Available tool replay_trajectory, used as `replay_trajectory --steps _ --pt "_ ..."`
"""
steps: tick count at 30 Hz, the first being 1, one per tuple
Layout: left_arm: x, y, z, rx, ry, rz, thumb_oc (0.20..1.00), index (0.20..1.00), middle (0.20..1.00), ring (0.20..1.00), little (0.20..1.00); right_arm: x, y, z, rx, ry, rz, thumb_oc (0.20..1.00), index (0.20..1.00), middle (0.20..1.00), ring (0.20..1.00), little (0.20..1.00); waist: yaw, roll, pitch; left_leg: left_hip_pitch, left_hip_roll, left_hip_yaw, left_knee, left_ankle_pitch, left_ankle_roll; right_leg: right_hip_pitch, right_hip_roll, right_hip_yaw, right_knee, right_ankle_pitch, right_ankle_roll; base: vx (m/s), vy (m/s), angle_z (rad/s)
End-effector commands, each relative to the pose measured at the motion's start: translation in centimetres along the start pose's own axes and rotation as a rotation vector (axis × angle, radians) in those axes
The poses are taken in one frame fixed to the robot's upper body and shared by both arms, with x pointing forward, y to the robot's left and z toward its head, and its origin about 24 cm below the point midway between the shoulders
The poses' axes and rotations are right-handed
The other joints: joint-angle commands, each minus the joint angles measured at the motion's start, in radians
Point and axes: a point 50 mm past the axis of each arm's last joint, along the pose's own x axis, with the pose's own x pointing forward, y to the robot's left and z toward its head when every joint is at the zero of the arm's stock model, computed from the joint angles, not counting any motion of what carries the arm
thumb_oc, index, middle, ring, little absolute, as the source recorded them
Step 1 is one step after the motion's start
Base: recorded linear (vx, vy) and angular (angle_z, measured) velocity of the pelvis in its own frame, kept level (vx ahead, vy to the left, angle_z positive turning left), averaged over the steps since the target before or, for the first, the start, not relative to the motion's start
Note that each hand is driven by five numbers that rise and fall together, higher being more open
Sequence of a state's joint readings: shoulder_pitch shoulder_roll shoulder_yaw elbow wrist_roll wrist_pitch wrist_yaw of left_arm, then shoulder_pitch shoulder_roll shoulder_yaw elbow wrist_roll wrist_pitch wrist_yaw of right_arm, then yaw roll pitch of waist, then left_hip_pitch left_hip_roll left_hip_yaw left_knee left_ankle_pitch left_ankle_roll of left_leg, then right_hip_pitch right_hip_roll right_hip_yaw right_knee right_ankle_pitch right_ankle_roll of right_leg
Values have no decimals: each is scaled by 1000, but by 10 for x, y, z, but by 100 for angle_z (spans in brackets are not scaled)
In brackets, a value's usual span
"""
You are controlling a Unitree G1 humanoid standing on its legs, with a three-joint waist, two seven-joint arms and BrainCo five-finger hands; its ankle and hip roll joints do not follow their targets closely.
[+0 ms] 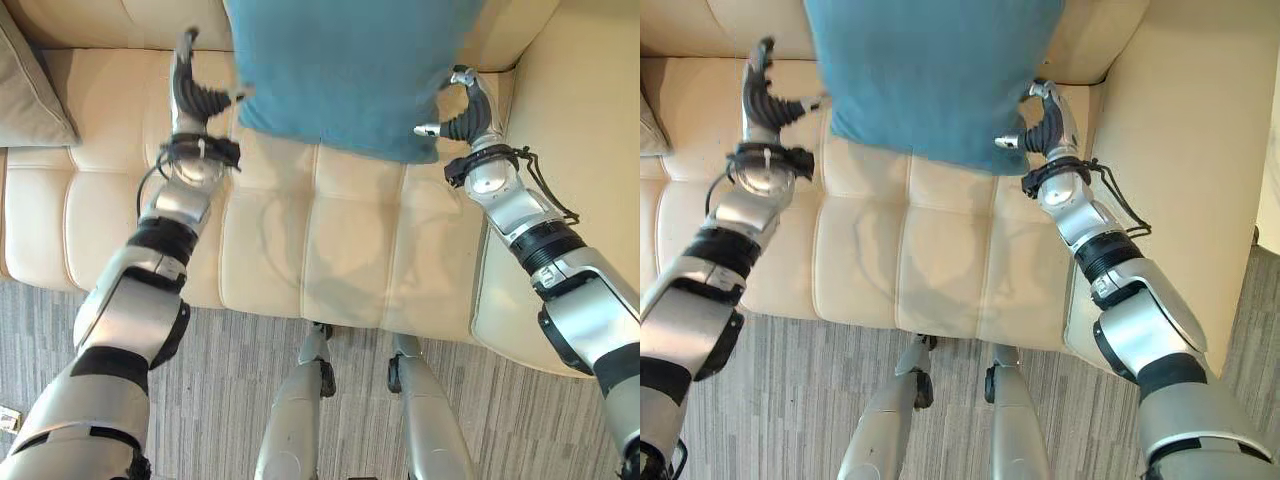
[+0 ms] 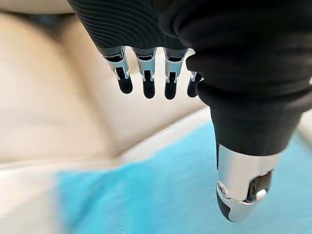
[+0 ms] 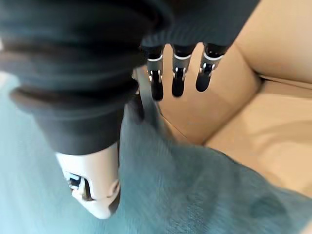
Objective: Pick up all the scattered cushions and arrange them neatly on the sofa.
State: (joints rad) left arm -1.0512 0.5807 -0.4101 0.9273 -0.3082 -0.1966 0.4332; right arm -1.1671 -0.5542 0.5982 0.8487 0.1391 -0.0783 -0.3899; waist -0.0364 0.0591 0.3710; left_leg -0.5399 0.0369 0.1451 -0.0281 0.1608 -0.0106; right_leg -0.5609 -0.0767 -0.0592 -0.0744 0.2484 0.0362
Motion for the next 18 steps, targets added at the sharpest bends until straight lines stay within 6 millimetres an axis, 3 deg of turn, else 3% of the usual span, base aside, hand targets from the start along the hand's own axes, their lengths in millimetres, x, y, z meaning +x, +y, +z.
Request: replay_trajectory --steps 1,3,7,9,10,11,14,15,18 --pt "2 11 16 -217 -64 17 1000 1000 1000 1000 1000 8 -17 24 82 -84 -50 1000 1000 1000 1000 1000 22 -57 -7 30 -34 -57 15 -75 -66 6 -20 29 81 -151 112 -50 -3 11" --pt "-17 12 2 -266 -80 -19 1000 1000 1000 1000 1000 -7 -26 -1 44 -64 -37 1000 1000 1000 1000 1000 26 -66 -4 60 -36 -53 6 -79 -68 31 -20 25 68 -147 113 -52 16 -3" --pt "-30 19 0 -258 -123 -45 1000 1000 1000 1000 1000 -25 -37 -22 58 -47 -41 1000 1000 1000 1000 1000 25 -72 -13 91 -38 -50 0 -85 -69 61 -20 24 59 -146 115 -26 16 8" --pt "-57 21 -13 -307 -124 -84 1000 1000 1000 1000 1000 -58 -38 -49 112 -12 -29 1000 1000 1000 1000 1000 20 -78 -26 134 -38 -46 5 -104 -66 112 -24 16 50 -152 116 -6 15 1" --pt "-57 21 -14 -306 -122 -86 1000 1000 1000 1000 1000 -60 -38 -50 112 -9 -28 1000 1000 1000 1000 1000 21 -79 -27 136 -38 -45 5 -105 -66 115 -24 16 49 -152 116 5 16 -5" --pt "-84 19 -31 -345 -78 -122 1000 1000 1000 1000 1000 -94 -33 -78 176 75 -21 1000 1000 1000 1000 1000 15 -86 -41 163 -39 -42 21 -123 -61 152 -30 7 46 -155 116 36 18 -4" --pt "-127 28 -66 -312 41 -171 1000 1000 1000 1000 1000 -152 -27 -122 230 251 2 1000 1000 1000 1000 1000 2 -98 -71 230 -33 -38 41 -158 -49 232 -38 -4 46 -173 118 37 19 -1" --pt "-128 28 -67 -311 43 -172 1000 1000 1000 1000 1000 -153 -26 -122 230 253 3 1000 1000 1000 1000 1000 1 -100 -75 228 -34 -38 40 -154 -48 230 -39 -4 44 -170 118 33 29 -5" --pt "-182 46 -114 -261 270 -194 1000 1000 1000 1000 1000 -224 -22 -164 243 489 64 1000 1000 1000 1000 1000 -20 -106 -118 300 -36 -36 44 -175 -36 302 -43 -13 48 -184 125 46 78 -5"
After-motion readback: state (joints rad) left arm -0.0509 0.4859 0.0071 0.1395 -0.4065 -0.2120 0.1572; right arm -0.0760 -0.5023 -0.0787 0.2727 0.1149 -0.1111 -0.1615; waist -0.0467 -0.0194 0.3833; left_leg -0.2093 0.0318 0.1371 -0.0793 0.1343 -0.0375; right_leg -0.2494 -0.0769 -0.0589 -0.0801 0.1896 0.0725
